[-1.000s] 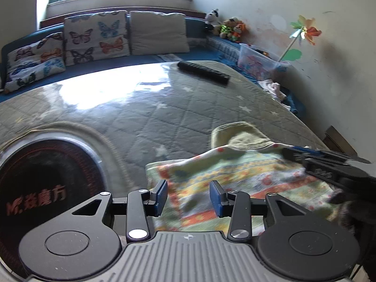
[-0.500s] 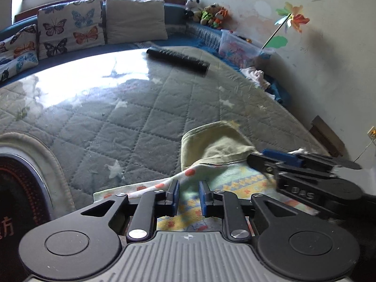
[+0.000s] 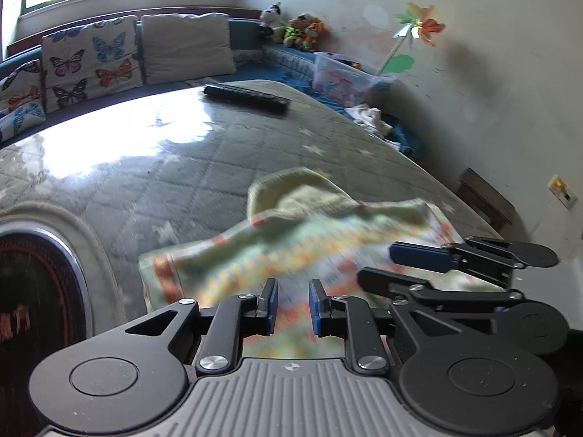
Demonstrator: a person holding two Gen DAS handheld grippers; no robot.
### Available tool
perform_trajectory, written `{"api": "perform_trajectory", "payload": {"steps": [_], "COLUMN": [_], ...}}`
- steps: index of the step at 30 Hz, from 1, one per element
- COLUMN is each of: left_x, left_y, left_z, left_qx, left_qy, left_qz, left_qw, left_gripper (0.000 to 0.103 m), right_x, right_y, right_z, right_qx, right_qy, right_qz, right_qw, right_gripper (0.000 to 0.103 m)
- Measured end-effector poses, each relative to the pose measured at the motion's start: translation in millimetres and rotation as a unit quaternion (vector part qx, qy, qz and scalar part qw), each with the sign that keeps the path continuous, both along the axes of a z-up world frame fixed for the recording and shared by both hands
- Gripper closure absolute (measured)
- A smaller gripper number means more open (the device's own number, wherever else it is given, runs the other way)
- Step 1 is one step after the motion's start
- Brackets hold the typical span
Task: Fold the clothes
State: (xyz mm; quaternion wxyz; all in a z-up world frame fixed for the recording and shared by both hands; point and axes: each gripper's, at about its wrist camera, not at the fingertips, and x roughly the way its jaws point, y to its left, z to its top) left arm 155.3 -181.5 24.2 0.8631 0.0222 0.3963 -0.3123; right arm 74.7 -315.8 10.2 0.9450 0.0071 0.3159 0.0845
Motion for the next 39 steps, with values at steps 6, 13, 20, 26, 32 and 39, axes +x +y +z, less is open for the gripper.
{"api": "perform_trajectory", "payload": {"steps": [6,13,20,26,32,39], "left_x": [-34,-57,-66,-68,-69,-70], "left_y": [11,23,36,47,55,59], "left_z": [-4,-12,-9,-9,-11,-8], "left_qx": [0.002,-0.001,-0.006,-0.01,-0.011,-0.014], "left_qy": [-0.014,-0.011,-0.015,-0.011,-0.005,-0.004], "left_qz": [-0.008,-0.003,0.01,0.023,0.031,0.036], "left_qw": [0.9999,0.9999,0.9998,0.9996,0.9994,0.9992], "left_gripper": [0.083,0.083,0.082,0.081,0.081,0.071], "right_x": [-35,-66,-72,-67,-77,-65], "right_y": [10,11,-9,-45,-65,-64], "right_z": [-4,-7,3,-12,-9,-14], "right_qx": [-0.018,-0.015,-0.01,-0.004,0.022,0.03], "right_qy": [-0.008,-0.002,-0.032,-0.012,-0.015,-0.006], "right_qz": [0.005,0.002,-0.044,-0.116,-0.141,-0.144], "right_qw": [1.0,1.0,0.998,0.993,0.99,0.989], "right_gripper": [0.063,0.063,0.051,0.05,0.049,0.044]}}
